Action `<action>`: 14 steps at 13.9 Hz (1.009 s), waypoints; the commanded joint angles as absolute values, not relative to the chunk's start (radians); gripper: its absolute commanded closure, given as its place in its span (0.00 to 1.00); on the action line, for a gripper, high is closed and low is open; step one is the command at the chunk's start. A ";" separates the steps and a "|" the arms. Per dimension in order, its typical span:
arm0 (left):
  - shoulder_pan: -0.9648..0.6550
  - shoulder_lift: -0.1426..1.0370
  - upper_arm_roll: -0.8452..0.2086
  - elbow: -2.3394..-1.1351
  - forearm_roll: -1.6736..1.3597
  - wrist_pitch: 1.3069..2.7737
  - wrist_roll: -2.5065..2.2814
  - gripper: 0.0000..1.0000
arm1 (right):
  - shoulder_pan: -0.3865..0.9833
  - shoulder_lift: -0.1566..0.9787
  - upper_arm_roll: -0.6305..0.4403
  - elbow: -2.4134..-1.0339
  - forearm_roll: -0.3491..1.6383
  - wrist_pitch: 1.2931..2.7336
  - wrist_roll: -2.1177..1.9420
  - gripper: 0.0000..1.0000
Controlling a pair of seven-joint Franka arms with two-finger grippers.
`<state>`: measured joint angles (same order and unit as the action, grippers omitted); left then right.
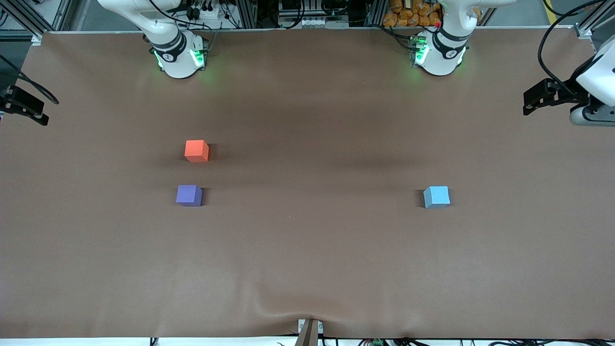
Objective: Place blue block between orange and purple blocks
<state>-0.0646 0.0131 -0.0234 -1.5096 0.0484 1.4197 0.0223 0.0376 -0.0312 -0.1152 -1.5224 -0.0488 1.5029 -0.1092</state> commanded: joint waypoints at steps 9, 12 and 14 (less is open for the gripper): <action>-0.120 0.325 -0.041 -1.624 -0.014 1.725 -0.261 0.00 | 0.035 -0.064 -0.115 -1.562 0.009 1.496 -0.023 0.00; -0.120 0.373 -0.041 -1.756 -0.015 1.923 -0.313 0.00 | 0.034 -0.064 -0.115 -1.562 0.009 1.496 -0.025 0.00; -0.118 0.377 -0.043 -1.894 -0.014 2.120 -0.308 0.00 | 0.034 -0.064 -0.115 -1.562 0.009 1.496 -0.025 0.00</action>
